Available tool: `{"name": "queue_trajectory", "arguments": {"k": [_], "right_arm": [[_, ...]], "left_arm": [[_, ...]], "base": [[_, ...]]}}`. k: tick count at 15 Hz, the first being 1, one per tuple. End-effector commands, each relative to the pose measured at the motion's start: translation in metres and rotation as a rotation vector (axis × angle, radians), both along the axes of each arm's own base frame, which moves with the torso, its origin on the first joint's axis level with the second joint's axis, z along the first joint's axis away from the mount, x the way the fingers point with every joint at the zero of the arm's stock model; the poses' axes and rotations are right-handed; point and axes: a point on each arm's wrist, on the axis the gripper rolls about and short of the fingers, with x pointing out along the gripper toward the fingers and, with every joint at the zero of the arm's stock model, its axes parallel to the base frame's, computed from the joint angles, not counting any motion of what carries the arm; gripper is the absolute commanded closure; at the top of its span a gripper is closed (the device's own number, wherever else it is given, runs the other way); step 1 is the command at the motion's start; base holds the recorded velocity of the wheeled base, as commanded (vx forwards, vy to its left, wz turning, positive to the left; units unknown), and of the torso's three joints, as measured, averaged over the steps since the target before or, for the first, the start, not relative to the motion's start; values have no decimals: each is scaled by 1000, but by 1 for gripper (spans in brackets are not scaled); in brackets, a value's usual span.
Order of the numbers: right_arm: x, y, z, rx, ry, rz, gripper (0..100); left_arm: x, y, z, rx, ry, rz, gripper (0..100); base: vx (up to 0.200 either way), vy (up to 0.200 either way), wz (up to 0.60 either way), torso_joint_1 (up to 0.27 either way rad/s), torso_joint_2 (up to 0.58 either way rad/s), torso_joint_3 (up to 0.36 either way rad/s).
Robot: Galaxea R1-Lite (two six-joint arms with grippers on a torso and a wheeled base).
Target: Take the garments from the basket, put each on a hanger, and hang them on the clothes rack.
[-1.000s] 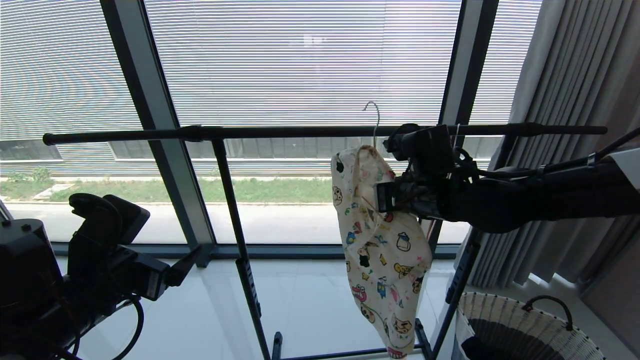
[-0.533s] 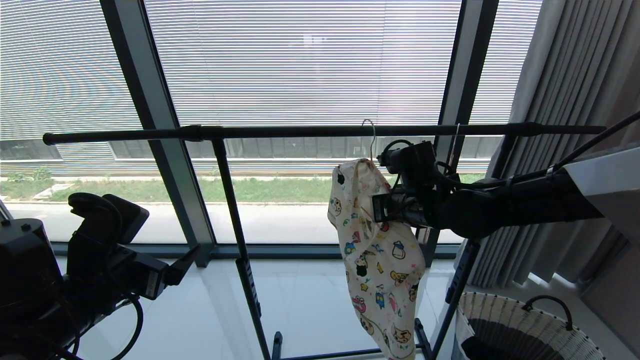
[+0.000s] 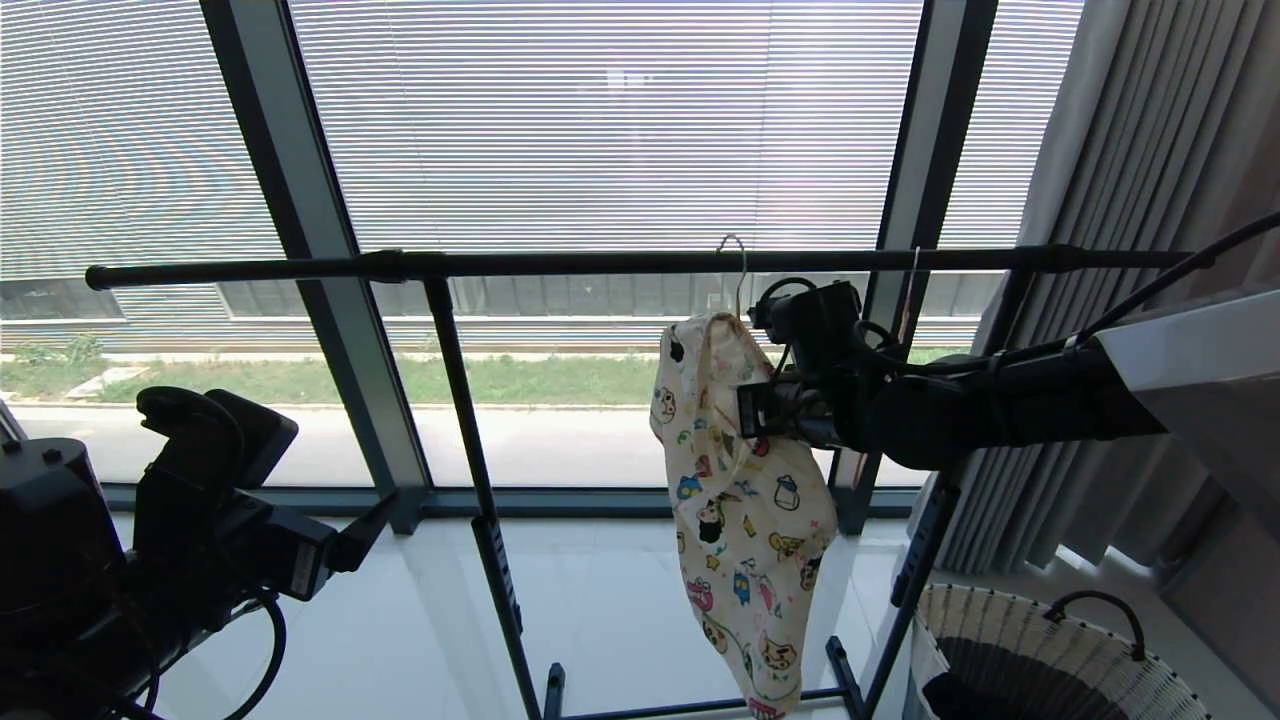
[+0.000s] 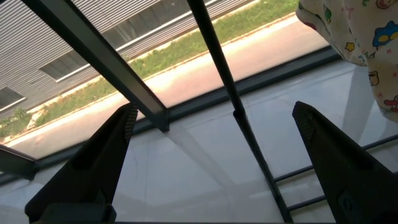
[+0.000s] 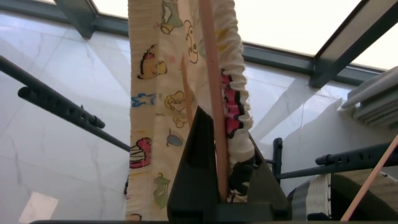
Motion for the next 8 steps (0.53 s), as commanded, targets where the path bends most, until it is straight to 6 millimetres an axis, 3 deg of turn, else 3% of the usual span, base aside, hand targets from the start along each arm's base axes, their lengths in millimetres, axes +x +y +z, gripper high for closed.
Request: {"name": "queue_trajectory", "arguments": {"k": [1,8], "right_arm": [[4,0,0,-1,0,-5,100],[17,2,-1,-12,16,-21,100]], "left_arm": [[0,0,0,0,0,0,0],[0,-1,0,0,0,-4,0]], "base": [[0,0,0,0,0,0],[0,0,0,0,0,0]]}}
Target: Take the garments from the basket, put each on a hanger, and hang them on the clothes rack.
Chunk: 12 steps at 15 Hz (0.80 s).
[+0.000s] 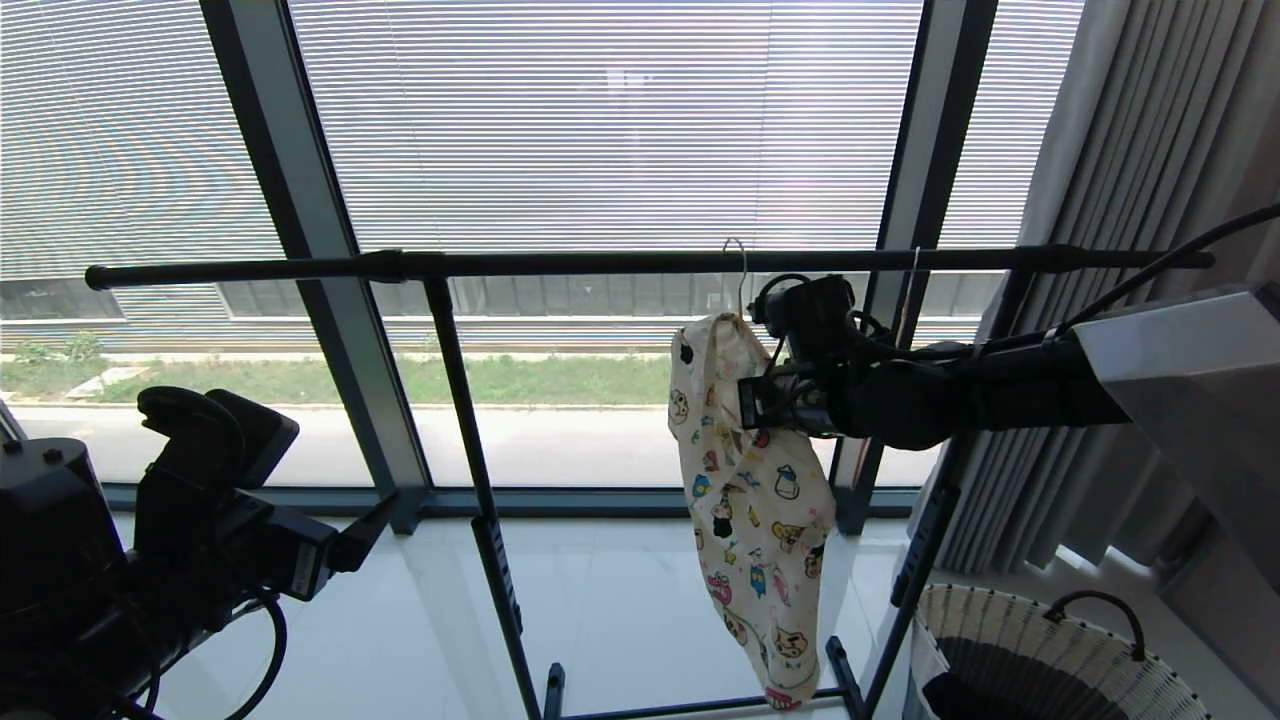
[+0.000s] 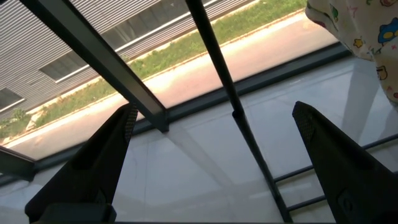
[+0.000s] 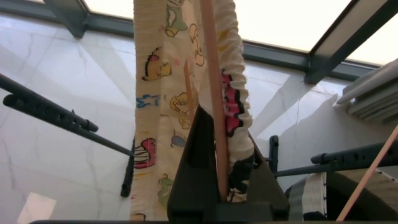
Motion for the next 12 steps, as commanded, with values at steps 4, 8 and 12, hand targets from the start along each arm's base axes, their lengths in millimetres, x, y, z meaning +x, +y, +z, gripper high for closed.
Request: {"name": "queue_trajectory", "arguments": {"k": [4,8,12], "right_arm": [[2,1,-1,2,0,-1,0],[-17,-8,29,-6,9,7,0],[-72,-44,93,-26,25,-3,0]], "left_arm": [[0,0,0,0,0,-1,0],[1,0,-2,0,8,1,0],[3,6,-2,0,10,36,0]], "base": [[0,0,0,0,0,0],[0,0,0,0,0,0],[0,0,0,0,0,0]]}}
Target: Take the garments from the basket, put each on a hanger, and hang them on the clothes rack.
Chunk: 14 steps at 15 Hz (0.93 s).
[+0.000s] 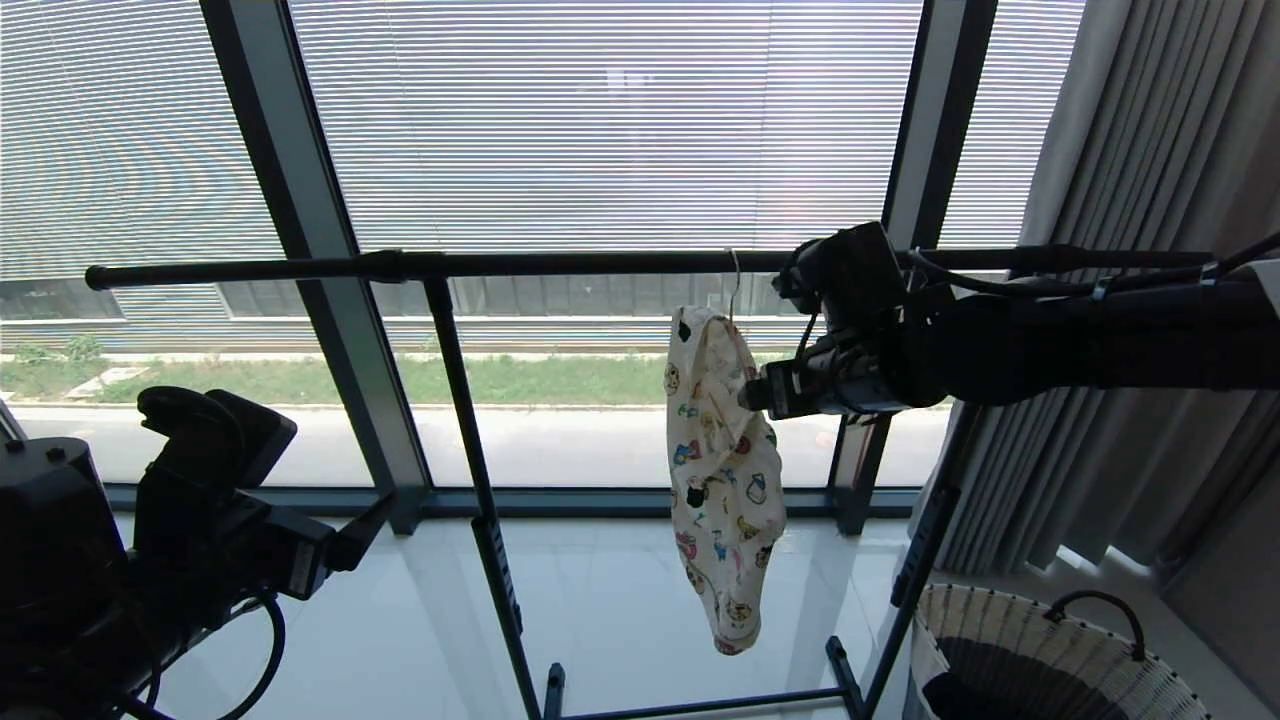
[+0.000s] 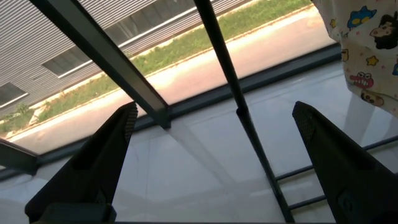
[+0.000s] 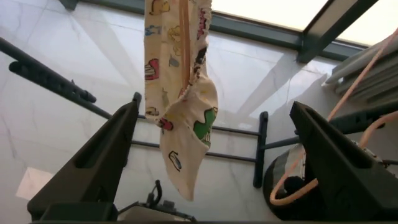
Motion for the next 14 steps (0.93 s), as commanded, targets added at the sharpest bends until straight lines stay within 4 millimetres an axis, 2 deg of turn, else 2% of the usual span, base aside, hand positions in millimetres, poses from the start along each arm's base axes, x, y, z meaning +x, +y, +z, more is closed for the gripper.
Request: {"name": "queue_trajectory", "arguments": {"k": [1,2,4,8,14], "right_arm": [[-41,-31,48,-14,-67,-30,0],[-52,-41,49,-70,-77,-60,0],[-67,-55,49,-114,-77,-79,0],[-86,-73,39,-169,-58,-116,0],[-117,-106,32,-226,-51,-161,0]], "left_arm": [[2,6,-1,-1,4,32,0],[2,9,-1,1,6,50,0],[2,13,-1,1,7,68,0],[5,16,-5,-2,26,85,0],[22,27,-2,-7,24,141,0]], "base": [[0,0,0,0,0,0],[0,0,0,0,0,0],[-200,0,0,5,2,2],[-200,0,0,1,1,4],[-200,0,0,2,2,3]]}}
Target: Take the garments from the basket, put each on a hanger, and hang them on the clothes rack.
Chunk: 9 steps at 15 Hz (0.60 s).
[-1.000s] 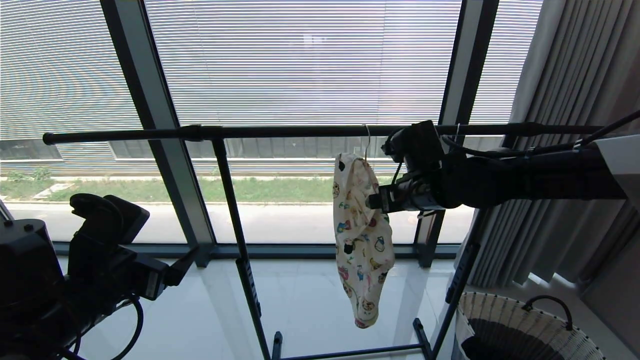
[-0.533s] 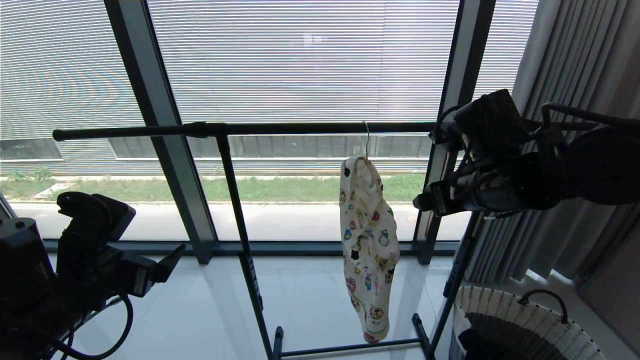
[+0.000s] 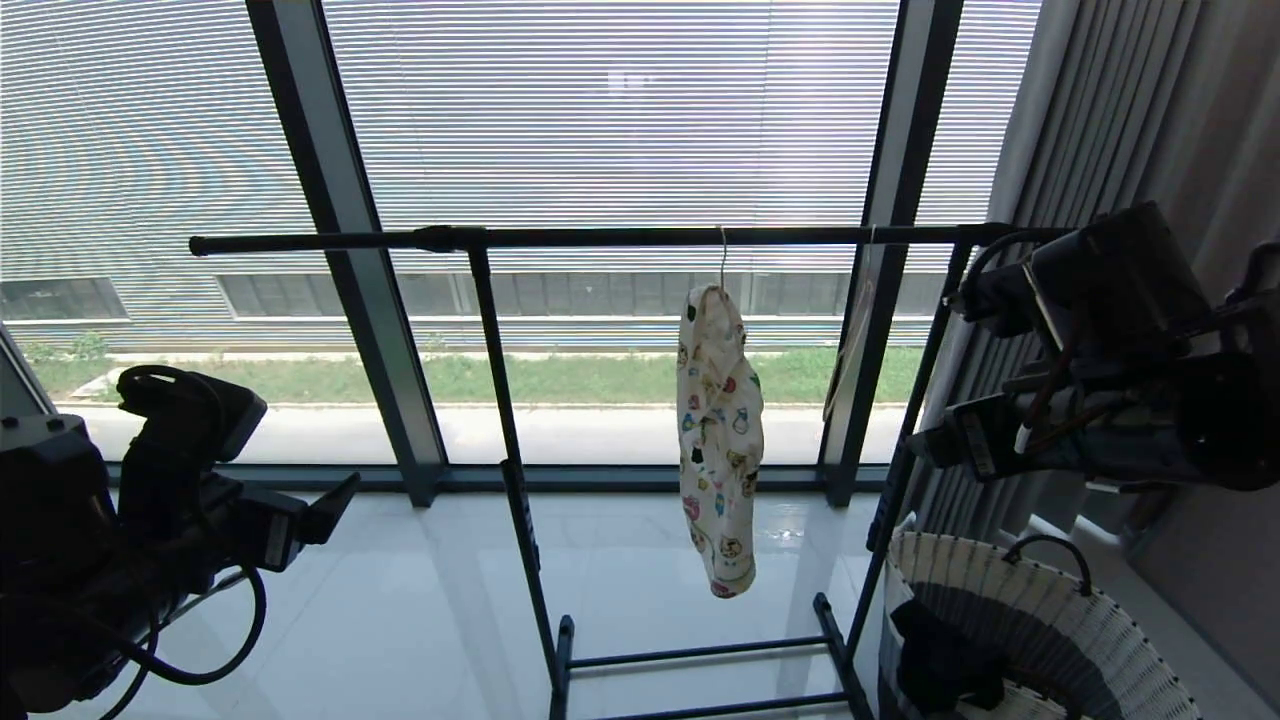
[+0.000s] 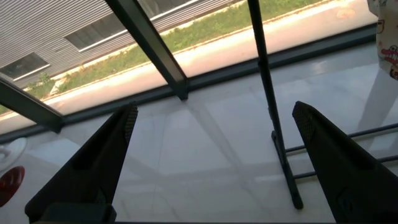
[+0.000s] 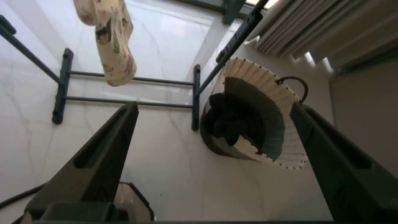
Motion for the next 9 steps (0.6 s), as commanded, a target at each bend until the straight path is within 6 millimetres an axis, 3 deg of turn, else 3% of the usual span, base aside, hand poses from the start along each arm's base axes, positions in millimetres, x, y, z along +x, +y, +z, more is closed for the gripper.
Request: {"name": "queue_trajectory", "arguments": {"k": [1,3,9], "right_arm": [[-18,-15,3,1,-16,-9,0],[-26,-21,3,-2,-22,-14,0],[-54,-41,2,-20,-111,34,0]], "left_arm": [[4,2,-1,1,8,10,0],[3,2,-2,1,10,10,0],[5,4,-4,-1,20,22,0]], "base": [[-200,0,0,-2,-2,7],[-200,0,0,0,5,2],[0,0,0,0,0,0]]}}
